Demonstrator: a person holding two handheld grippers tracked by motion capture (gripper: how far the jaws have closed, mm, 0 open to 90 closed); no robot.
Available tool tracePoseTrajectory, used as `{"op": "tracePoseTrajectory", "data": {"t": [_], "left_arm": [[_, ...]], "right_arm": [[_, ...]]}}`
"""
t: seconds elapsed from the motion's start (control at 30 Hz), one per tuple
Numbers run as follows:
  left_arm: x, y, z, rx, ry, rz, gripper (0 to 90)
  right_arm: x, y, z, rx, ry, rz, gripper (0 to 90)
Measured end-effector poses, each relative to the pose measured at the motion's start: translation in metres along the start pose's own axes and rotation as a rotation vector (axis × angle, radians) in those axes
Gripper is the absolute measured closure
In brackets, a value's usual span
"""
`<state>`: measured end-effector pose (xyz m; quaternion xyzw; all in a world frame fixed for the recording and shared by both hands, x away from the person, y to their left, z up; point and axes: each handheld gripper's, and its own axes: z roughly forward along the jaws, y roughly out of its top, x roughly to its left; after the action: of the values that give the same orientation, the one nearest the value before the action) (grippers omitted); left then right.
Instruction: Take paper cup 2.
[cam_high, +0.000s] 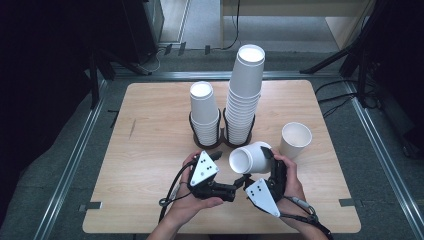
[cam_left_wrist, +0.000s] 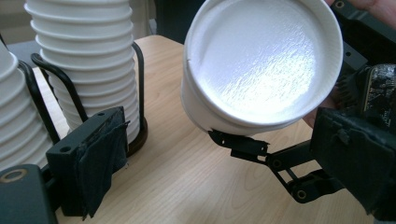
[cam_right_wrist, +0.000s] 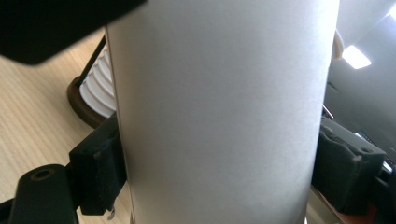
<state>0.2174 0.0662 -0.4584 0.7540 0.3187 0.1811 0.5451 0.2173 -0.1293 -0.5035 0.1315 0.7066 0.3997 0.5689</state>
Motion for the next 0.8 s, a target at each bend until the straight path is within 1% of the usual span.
{"op": "tracePoseTrajectory", "data": {"t": [0.27, 0.37, 0.43, 0.47, 0.53, 0.67, 0.8], "left_arm": [[-0.004, 0.0001, 0.0014, 0.018, -0.026, 0.011, 5.8], [-0.003, 0.0001, 0.0014, 0.017, -0.032, 0.002, 6.4], [-0.0012, 0.0003, 0.0006, 0.016, -0.049, -0.012, 6.6], [-0.0003, 0.0005, 0.0, 0.014, -0.054, -0.019, 6.8], [0.0003, 0.0008, -0.0007, 0.013, -0.056, -0.021, 7.0], [-0.0007, 0.0009, -0.001, 0.013, -0.055, -0.015, 12.4], [-0.0029, 0.0007, -0.0005, 0.016, -0.063, -0.009, 12.8]], "right_arm": [[0.0041, 0.0011, -0.0011, -0.014, 0.03, -0.028, 15.5], [0.005, 0.0014, -0.0018, -0.02, 0.042, -0.032, 15.5], [0.0051, 0.0015, -0.0021, -0.023, 0.054, -0.014, 15.5], [0.0051, 0.0013, -0.0022, -0.025, 0.059, -0.016, 15.5], [0.0056, 0.0008, -0.0026, -0.025, 0.065, -0.024, 15.5], [0.0072, 0.0012, -0.0026, -0.03, 0.075, -0.026, 15.5], [0.0081, 0.0022, -0.0041, -0.038, 0.086, -0.038, 15.5]]}}
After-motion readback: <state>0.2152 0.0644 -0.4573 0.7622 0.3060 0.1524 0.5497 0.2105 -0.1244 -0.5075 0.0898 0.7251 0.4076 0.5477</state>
